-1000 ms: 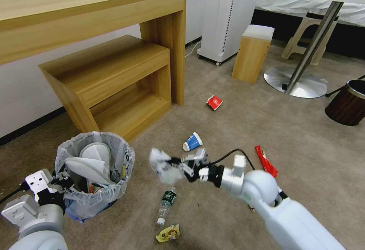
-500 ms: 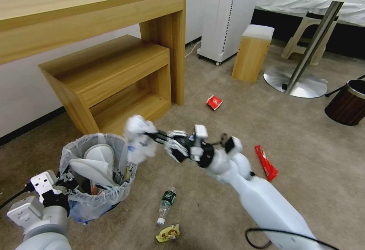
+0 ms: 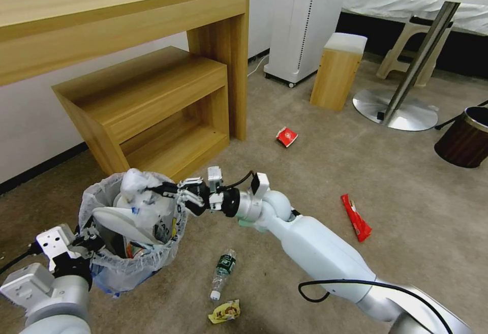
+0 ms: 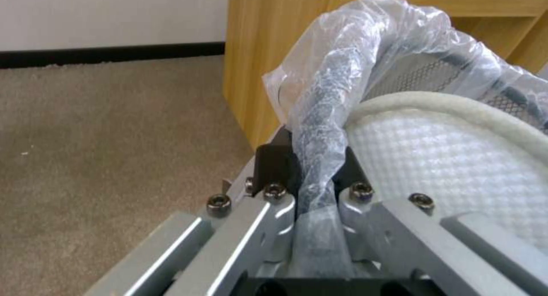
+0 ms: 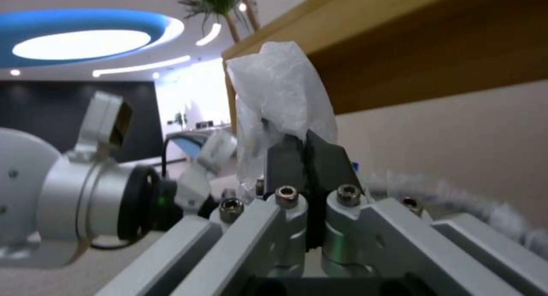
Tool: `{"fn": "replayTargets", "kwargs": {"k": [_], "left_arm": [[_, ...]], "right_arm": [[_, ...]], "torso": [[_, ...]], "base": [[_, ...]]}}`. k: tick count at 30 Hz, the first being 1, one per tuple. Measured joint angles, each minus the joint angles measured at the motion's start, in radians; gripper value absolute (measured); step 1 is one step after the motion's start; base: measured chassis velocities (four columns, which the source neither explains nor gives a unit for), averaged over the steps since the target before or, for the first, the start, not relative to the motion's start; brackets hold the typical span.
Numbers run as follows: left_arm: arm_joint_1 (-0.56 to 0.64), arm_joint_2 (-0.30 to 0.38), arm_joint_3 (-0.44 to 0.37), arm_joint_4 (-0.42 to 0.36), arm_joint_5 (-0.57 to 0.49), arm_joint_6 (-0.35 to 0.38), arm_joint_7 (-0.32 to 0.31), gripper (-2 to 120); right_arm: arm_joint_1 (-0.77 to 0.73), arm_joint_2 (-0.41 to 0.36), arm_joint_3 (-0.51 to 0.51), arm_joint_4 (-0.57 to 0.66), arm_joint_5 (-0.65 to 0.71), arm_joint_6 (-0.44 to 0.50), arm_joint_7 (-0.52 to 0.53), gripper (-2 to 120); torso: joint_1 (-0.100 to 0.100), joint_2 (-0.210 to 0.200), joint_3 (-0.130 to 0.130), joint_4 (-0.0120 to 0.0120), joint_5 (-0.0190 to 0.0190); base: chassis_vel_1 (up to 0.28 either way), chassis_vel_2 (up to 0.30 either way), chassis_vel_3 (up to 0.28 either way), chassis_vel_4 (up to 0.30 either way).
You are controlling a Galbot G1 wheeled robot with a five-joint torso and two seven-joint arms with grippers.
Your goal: Pick up the trash bin and place the garbage on the floor into it.
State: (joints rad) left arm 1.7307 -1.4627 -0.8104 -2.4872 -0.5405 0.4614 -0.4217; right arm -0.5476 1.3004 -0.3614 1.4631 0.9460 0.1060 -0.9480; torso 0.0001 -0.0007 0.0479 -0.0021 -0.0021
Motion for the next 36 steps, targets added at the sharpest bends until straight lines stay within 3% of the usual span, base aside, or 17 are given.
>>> {"fn": "replayTargets", "kwargs": {"k": [6,9,22,26,28,32,36], "left_arm": [[0.008,0.000,0.000,-0.013,-0.002,0.001,0.000,3],[0.015,0.000,0.000,-0.014,-0.003,0.003,0.001,3],[0.024,-0.003,0.005,-0.014,-0.002,0.003,0.001,3],[0.025,0.002,-0.003,-0.014,-0.003,0.003,0.002,3],[0.025,0.004,-0.005,-0.014,-0.005,0.003,0.002,3],[0.012,0.017,-0.023,-0.014,-0.019,0.006,0.001,3],[0.008,0.026,-0.033,-0.005,-0.052,0.017,-0.002,3]], "right_arm": [[-0.001,0.000,-0.005,-0.002,-0.025,-0.017,0.013,0],[-0.010,-0.006,-0.004,0.002,-0.051,-0.037,0.037,17],[-0.032,-0.047,0.036,0.053,-0.124,-0.061,0.099,59],[-0.048,-0.076,0.090,0.097,-0.128,-0.061,0.115,78],[-0.052,-0.083,0.102,0.107,-0.126,-0.061,0.119,82],[-0.089,-0.140,0.161,0.183,-0.110,-0.066,0.139,96],[-0.170,-0.233,0.223,0.298,-0.128,-0.104,0.213,100]], "torso": [[0.000,0.000,0.000,0.0000,0.0001],[0.000,0.000,0.000,0.0000,0.0001],[0.000,0.000,0.000,0.0000,0.0002],[0.000,0.000,0.000,0.0000,0.0002],[0.000,0.000,0.000,0.0001,0.0002],[0.000,0.000,0.000,0.0000,0.0004],[0.000,0.000,0.000,-0.0001,0.0003]], "base": [[0.000,0.000,0.000,0.000],[0.000,0.000,0.000,0.000],[0.000,0.000,0.000,0.000],[0.000,0.000,0.000,0.000],[0.000,0.000,0.000,0.000],[0.000,0.000,0.000,0.000],[0.000,0.000,0.000,0.000]]}}
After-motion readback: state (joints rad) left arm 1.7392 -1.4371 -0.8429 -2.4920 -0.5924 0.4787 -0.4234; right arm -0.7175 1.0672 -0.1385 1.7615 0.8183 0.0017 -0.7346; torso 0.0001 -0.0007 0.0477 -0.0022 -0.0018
